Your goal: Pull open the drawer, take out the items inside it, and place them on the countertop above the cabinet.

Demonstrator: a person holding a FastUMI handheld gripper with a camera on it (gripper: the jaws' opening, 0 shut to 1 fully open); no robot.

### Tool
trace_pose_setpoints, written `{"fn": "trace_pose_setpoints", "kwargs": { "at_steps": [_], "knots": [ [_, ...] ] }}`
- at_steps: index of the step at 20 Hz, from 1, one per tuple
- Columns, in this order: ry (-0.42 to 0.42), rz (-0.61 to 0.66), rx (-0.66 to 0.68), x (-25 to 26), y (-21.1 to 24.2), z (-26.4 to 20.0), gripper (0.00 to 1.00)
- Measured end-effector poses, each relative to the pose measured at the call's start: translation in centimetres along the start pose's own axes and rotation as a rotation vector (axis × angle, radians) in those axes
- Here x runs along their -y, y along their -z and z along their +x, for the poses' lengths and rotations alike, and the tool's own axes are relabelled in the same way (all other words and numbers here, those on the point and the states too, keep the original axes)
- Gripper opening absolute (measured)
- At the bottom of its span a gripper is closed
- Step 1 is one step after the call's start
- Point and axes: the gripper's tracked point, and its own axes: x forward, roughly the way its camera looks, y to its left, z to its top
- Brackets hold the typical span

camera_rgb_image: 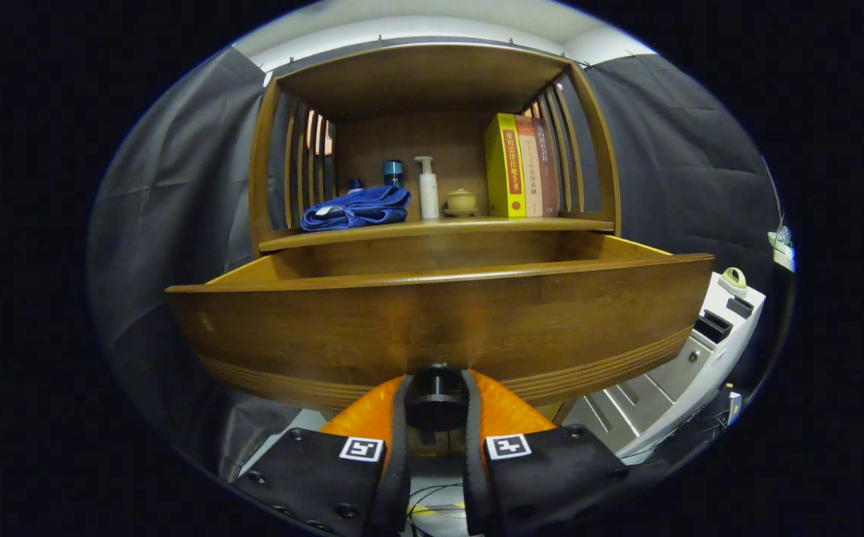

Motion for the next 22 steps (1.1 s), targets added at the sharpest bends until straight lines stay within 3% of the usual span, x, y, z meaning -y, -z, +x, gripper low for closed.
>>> {"fn": "trace_pose_setpoints", "kwargs": {
  "at_steps": [3, 6, 9, 12, 18, 21, 22],
  "knots": [
    [0.005, -0.015, -0.006, 0.0, 0.2, 0.1, 0.39],
    [0.012, -0.021, -0.003, 0.0, 0.2, 0.0, 0.51],
    [-0.033, -0.007, 0.004, -1.3, 0.1, -0.2, 0.72],
    [-0.005, -0.012, 0.084, -0.5, -2.4, -0.9, 0.94],
    [0.044, 0.062, 0.37, 2.4, -17.3, -3.3, 0.97],
    [0.209, 0.052, 0.279, 6.4, -21.7, -1.1, 0.98],
    [0.219, 0.052, 0.245, 6.4, -22.9, -0.1, 0.98]
  ]
}}
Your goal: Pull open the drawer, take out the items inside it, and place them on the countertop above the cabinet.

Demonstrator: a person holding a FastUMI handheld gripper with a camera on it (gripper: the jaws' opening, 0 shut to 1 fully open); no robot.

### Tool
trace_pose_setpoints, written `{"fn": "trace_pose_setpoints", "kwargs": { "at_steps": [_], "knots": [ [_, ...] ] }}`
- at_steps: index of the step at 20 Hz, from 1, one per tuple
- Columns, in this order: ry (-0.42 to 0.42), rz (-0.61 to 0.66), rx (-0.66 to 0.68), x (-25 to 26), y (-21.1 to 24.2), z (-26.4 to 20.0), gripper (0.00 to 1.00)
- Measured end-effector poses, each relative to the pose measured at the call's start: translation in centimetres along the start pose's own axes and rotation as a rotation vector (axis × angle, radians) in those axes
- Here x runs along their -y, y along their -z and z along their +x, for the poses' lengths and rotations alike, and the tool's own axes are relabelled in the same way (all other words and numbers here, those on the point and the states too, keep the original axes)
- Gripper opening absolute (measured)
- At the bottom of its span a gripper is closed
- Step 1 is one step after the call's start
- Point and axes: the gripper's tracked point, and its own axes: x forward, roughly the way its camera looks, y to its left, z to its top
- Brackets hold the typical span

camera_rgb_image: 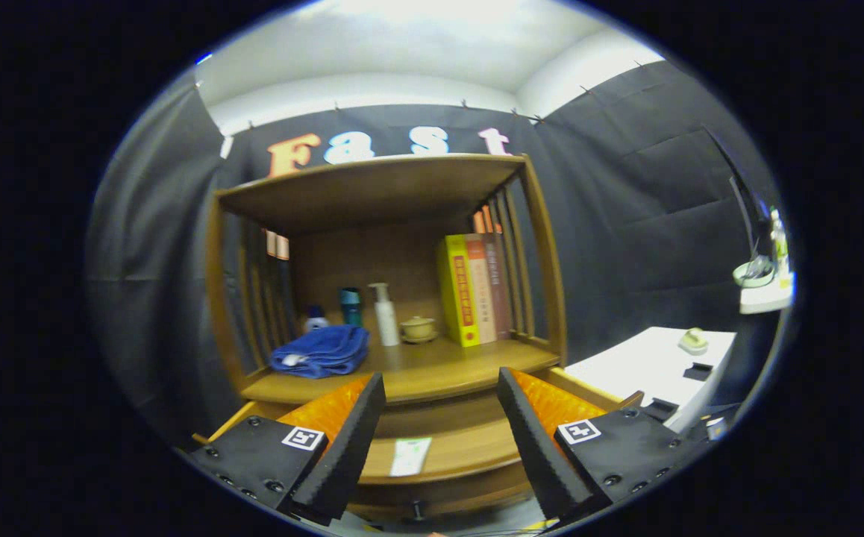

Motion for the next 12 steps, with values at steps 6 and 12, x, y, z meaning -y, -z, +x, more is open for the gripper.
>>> {"fn": "trace_pose_setpoints", "kwargs": {
  "at_steps": [6, 12],
  "knots": [
    [-0.211, -0.001, -0.341, -8.0, 1.7, 7.0, 0.98],
    [-0.236, -0.164, -0.746, -9.8, 15.7, 7.9, 0.95]
  ]
}}
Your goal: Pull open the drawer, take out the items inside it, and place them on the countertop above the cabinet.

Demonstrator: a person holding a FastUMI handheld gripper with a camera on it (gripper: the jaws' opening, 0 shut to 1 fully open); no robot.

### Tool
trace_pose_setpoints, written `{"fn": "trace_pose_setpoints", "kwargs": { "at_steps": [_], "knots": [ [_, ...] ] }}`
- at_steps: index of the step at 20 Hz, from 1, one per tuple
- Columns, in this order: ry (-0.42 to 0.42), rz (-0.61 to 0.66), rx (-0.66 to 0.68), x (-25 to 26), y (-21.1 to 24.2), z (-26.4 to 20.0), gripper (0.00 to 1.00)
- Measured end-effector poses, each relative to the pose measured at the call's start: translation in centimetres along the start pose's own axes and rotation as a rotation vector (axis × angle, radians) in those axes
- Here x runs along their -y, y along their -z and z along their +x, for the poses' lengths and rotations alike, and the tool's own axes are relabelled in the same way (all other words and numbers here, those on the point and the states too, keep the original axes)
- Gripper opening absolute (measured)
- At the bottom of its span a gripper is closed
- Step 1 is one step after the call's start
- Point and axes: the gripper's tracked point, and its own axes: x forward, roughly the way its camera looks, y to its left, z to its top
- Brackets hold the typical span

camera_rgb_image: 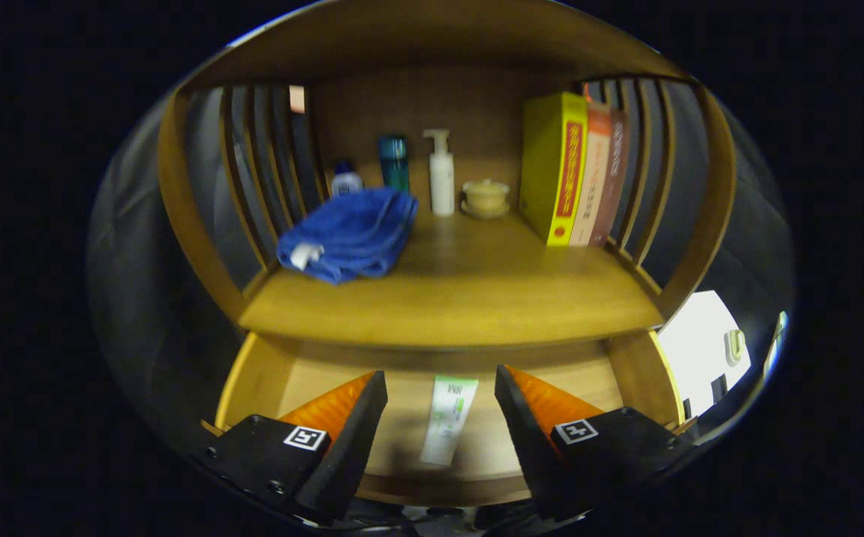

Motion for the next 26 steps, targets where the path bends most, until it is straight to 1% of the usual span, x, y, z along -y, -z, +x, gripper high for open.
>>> {"fn": "trace_pose_setpoints", "kwargs": {
  "at_steps": [1, 3, 5, 9, 12, 16, 19, 20, 22, 25, 26],
  "knots": [
    [-0.011, 0.012, -0.053, -0.3, 1.3, 1.0, 0.93],
    [-0.041, 0.074, -0.165, -1.2, 4.6, 2.9, 0.94],
    [-0.03, 0.107, -0.236, -0.9, 6.3, 4.3, 0.94],
    [0.045, 0.084, -0.292, 1.0, 7.5, 6.5, 0.92],
    [0.033, 0.106, -0.344, 0.7, 8.6, 7.4, 0.91],
    [0.053, 0.12, -0.386, 1.3, 9.8, 8.4, 0.88],
    [0.038, 0.144, -0.45, 0.9, 11.2, 8.3, 0.87],
    [0.036, 0.143, -0.444, 0.8, 10.9, 8.1, 0.86],
    [0.06, 0.13, -0.443, 1.2, 10.7, 8.4, 0.8],
    [0.064, 0.114, -0.461, 1.0, 9.6, 7.9, 0.67],
    [0.065, 0.124, -0.46, 0.9, 9.0, 7.7, 0.66]
  ]
}}
